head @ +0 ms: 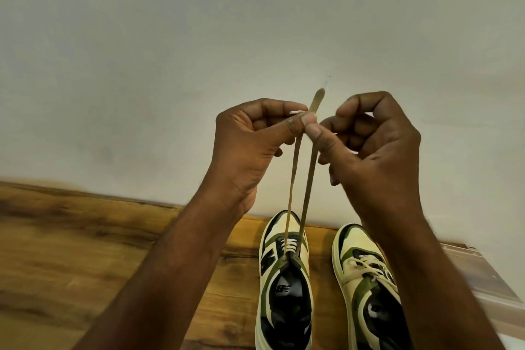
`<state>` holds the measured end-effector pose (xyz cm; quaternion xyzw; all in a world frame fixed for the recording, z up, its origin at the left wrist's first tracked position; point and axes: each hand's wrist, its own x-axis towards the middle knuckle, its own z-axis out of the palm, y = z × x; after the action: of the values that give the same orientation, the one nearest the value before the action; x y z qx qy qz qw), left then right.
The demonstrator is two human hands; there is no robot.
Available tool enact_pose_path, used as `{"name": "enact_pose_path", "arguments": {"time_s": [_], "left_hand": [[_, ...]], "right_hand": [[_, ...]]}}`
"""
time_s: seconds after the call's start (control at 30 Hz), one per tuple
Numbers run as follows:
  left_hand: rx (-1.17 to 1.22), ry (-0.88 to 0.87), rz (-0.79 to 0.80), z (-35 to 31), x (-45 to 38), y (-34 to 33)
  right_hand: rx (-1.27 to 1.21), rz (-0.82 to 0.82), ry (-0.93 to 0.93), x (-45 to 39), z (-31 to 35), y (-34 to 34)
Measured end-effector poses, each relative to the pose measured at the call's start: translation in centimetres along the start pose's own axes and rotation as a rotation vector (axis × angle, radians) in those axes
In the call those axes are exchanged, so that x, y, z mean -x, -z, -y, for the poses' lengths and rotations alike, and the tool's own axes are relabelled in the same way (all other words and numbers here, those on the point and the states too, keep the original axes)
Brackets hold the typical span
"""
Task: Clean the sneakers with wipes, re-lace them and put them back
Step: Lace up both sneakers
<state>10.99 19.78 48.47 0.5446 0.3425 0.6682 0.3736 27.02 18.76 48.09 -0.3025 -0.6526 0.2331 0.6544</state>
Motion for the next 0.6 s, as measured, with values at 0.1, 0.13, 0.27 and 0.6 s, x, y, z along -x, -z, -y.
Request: {"name": "enact_pose_path", "arguments": {"time_s": [0.1,0.13,0.27,0.6], "left_hand": [[-0.032,-0.011,-0.045,-0.1,0.1,0.1],[-0.041,-0.014,-0.055,-0.1,0.0,0.2],[-0.043,-0.039,-0.052,-0.3,0.1,0.0],[-0.133,-0.098,0.044,-0.6,0.3,0.0]], "right_hand": [[0.248,0.057,0.16,0.1,-0.3,0.0],[0.313,0.054,0.205,0.1,-0.4,0.1],[0.59,0.005,0.382,-0.1,-1.3,0.3],[0.505,-0.023,0.301,-0.3,-1.2,0.5]]}}
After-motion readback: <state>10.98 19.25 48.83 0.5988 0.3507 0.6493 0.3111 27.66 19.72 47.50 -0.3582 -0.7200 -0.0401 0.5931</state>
